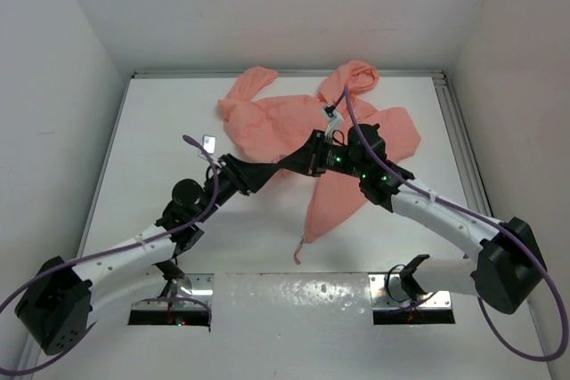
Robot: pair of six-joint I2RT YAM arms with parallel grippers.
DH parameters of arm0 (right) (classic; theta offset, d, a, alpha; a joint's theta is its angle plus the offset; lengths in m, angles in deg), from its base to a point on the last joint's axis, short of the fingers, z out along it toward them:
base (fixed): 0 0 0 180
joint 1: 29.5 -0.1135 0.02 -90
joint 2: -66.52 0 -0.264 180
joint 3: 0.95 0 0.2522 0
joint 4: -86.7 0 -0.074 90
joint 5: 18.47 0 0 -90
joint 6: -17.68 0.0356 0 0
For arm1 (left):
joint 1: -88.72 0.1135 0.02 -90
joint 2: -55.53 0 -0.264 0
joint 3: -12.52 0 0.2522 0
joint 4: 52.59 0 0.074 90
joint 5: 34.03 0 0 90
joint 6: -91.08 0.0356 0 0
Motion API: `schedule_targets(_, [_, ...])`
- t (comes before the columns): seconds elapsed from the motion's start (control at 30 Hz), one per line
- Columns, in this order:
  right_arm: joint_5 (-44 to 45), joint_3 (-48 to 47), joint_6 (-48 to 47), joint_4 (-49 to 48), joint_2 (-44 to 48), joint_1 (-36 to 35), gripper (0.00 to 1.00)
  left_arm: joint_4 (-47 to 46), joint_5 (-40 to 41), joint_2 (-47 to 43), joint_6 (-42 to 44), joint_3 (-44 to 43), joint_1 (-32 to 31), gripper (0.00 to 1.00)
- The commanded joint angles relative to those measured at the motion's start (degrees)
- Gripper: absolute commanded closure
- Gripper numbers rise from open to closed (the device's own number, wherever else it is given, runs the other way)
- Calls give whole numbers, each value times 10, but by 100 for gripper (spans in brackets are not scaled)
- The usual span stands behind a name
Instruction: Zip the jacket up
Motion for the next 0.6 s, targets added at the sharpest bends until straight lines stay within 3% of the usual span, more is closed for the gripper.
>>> schedule_targets(0.0, [-2, -18, 0, -15, 30, -4, 100, 9, 23, -35, 20, -5, 1, 50])
schedule_targets(0.1, [-14, -11, 18, -25, 33, -4, 100, 4, 22, -37, 17, -5, 2, 50])
schedule_targets(0.23, [-20, 12, 51, -67, 44, 0, 100, -6, 10, -26, 13, -2, 2, 64])
schedule_targets(0.4, [-18, -12, 35, -19, 55, 4, 100, -8, 2, -23, 11, -5, 2, 65])
schedule_targets(0.57, [-12, 12, 52, -36, 56, 4, 100, -16, -2, -28, 10, -5, 2, 60])
